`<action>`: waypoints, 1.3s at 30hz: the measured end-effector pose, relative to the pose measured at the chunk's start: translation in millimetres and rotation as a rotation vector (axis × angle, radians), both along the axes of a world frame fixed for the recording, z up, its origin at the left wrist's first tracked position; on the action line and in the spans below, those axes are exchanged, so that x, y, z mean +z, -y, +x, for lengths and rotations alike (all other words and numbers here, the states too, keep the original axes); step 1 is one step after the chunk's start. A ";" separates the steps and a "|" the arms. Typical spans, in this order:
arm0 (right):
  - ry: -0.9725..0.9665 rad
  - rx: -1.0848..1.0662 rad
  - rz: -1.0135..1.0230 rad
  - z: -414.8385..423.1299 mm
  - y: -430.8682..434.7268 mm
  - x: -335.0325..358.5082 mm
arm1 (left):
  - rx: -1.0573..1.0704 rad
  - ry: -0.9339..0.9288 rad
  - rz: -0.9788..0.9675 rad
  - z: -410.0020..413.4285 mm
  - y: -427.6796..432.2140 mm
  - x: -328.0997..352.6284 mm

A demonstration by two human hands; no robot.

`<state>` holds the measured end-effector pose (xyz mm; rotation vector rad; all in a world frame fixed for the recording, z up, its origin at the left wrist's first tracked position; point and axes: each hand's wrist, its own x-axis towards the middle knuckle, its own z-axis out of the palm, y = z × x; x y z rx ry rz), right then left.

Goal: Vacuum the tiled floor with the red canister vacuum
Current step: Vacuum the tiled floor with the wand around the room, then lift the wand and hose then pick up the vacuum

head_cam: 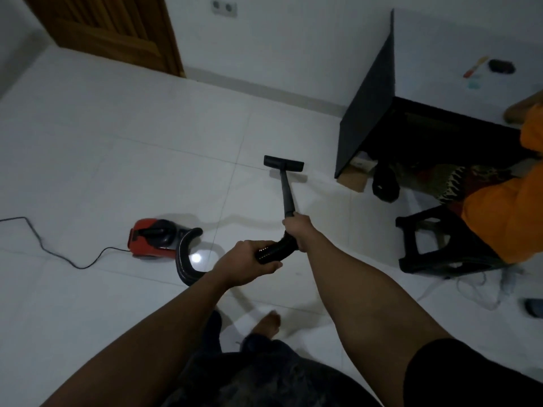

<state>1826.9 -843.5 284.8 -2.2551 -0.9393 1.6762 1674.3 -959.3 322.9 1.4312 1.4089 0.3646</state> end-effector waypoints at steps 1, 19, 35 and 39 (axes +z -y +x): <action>0.003 0.032 0.000 -14.2 -2.9 2.7 | 0.025 0.005 0.009 -11.4 1.4 0.2; -0.087 0.404 -0.036 -324.9 -37.7 38.2 | 0.389 -0.110 0.144 -266.1 11.0 11.4; -0.323 0.595 -0.009 -469.2 -11.2 81.5 | 0.972 -0.323 0.299 -392.2 32.9 52.7; -0.377 0.661 0.044 -476.8 0.3 72.7 | 1.082 -0.325 0.360 -416.3 29.4 61.3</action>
